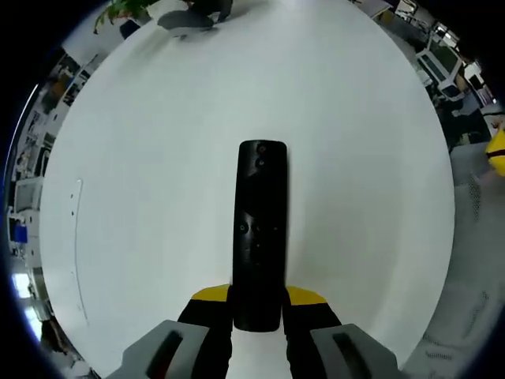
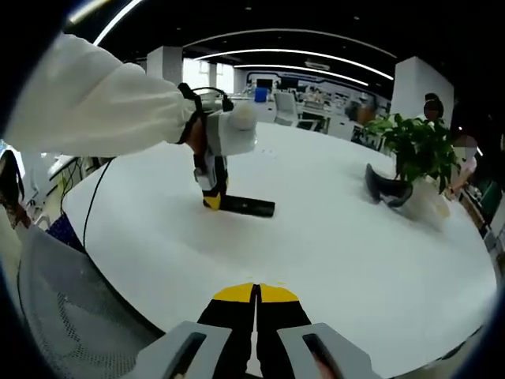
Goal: Press the specified remote control buttons in sequence, fully releasing each button before pressing the next.
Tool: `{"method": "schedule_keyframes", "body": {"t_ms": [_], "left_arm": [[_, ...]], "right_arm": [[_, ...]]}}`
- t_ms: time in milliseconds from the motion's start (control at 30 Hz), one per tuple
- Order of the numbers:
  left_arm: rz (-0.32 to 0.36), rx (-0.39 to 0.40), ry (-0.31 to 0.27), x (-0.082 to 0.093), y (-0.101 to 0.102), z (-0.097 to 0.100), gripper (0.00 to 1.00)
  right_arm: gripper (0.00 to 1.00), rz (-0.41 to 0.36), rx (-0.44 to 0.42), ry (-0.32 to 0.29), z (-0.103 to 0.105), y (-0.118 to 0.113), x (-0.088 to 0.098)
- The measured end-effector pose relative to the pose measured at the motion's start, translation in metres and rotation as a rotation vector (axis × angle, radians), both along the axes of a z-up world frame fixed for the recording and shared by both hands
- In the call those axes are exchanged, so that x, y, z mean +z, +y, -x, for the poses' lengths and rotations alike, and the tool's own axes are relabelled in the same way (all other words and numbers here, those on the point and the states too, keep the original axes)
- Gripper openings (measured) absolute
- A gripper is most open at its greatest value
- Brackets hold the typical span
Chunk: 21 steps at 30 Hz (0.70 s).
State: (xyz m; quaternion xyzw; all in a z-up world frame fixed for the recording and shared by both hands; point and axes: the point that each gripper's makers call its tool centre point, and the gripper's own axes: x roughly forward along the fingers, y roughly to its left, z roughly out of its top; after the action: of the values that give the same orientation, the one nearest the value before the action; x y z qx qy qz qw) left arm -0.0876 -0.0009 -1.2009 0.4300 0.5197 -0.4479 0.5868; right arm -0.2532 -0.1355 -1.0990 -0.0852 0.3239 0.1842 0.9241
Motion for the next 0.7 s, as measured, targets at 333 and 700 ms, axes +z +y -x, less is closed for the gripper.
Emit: {"method": "schedule_keyframes", "body": {"t_ms": [333, 700], "left_arm": [[-0.008, -0.013, 0.004, -0.001, 0.001, 0.026, 0.23], [-0.001, -0.013, 0.005, 0.001, 0.002, 0.063, 0.23]], "right_arm": [[0.0, 0.03, 0.032, -0.031, 0.001, 0.003, 0.002], [0.0, 0.016, 0.043, -0.05, 0.001, 0.006, 0.007]]}}
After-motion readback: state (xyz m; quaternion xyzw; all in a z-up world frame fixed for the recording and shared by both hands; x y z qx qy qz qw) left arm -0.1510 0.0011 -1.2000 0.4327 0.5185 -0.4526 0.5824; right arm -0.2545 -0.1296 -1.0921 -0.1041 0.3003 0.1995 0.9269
